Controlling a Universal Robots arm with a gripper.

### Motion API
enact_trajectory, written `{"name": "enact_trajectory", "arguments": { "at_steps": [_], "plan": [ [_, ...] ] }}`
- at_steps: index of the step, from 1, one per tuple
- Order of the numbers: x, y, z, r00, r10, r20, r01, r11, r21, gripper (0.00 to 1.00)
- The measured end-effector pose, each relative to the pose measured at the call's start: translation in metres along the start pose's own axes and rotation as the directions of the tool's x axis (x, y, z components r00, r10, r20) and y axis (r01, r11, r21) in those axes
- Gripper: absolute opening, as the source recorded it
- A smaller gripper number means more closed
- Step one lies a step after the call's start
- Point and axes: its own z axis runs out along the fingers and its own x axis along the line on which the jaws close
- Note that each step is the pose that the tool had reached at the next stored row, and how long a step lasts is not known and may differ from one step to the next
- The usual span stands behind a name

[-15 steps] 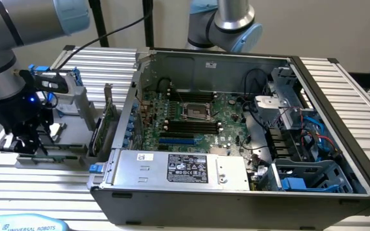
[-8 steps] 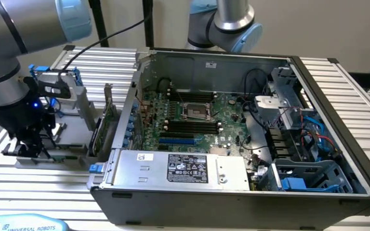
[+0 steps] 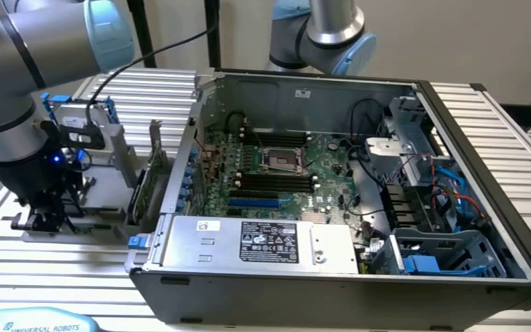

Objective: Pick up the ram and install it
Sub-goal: 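Pick up the ram and move it above insertion slot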

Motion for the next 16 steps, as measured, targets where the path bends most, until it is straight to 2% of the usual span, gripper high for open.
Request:
{"name": "enact_trajectory", "arguments": {
  "at_steps": [5,12,16],
  "plan": [
    [0.0000,-0.0003,0.0070,1.0000,0.000,0.0012,0.000,1.0000,-0.0001,0.36],
    [-0.0007,-0.0005,0.0090,1.0000,-0.002,0.0091,0.002,1.0000,-0.0001,0.36],
    [-0.0017,-0.0004,0.0102,1.0000,-0.004,0.0091,0.004,1.0000,-0.0005,0.36]
  ]
}}
